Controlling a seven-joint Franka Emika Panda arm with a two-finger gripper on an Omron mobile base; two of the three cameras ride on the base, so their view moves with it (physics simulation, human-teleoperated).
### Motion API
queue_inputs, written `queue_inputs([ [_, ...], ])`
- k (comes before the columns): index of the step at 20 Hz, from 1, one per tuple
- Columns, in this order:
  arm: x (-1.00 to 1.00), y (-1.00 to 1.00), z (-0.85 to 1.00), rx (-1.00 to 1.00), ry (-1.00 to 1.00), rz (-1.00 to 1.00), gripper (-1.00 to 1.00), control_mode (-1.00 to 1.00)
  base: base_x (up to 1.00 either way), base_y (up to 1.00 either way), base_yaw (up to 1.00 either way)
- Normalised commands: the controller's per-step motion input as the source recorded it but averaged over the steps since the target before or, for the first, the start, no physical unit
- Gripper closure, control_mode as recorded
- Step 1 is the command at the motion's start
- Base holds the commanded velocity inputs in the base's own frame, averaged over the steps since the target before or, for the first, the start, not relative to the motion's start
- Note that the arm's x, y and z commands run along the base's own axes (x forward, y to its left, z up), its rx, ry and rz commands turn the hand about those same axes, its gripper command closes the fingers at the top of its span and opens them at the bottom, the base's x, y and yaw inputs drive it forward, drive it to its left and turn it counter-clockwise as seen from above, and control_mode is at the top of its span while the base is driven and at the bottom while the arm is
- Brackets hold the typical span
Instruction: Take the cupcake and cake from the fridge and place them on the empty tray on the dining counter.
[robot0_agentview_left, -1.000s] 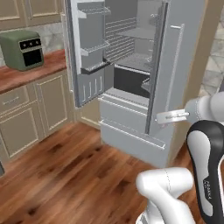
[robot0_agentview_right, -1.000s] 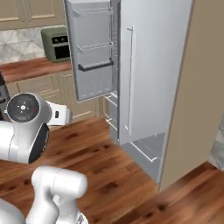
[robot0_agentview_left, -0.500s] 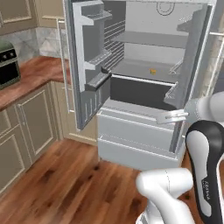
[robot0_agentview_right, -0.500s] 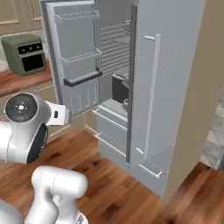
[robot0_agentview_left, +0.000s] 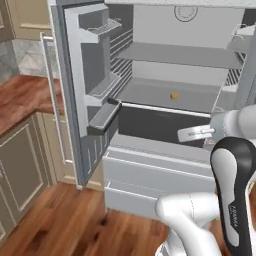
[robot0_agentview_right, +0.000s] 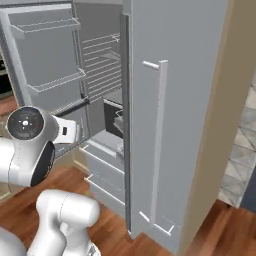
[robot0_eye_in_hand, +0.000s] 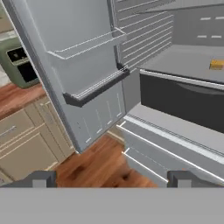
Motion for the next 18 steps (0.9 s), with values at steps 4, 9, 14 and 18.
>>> queue_inputs([
  [4,0.0,0.0,0.0,0.0,0.0,0.0,-1.0,1.0,0.8,0.03,-0.23],
  [9,0.0,0.0,0.0,0.0,0.0,0.0,-1.0,1.0,0.92,0.6,-0.36],
  [14,0.0,0.0,0.0,0.0,0.0,0.0,-1.0,1.0,0.91,0.72,-0.42],
  [18,0.0,0.0,0.0,0.0,0.0,0.0,-1.0,1.0,0.44,-0.32,-0.22],
])
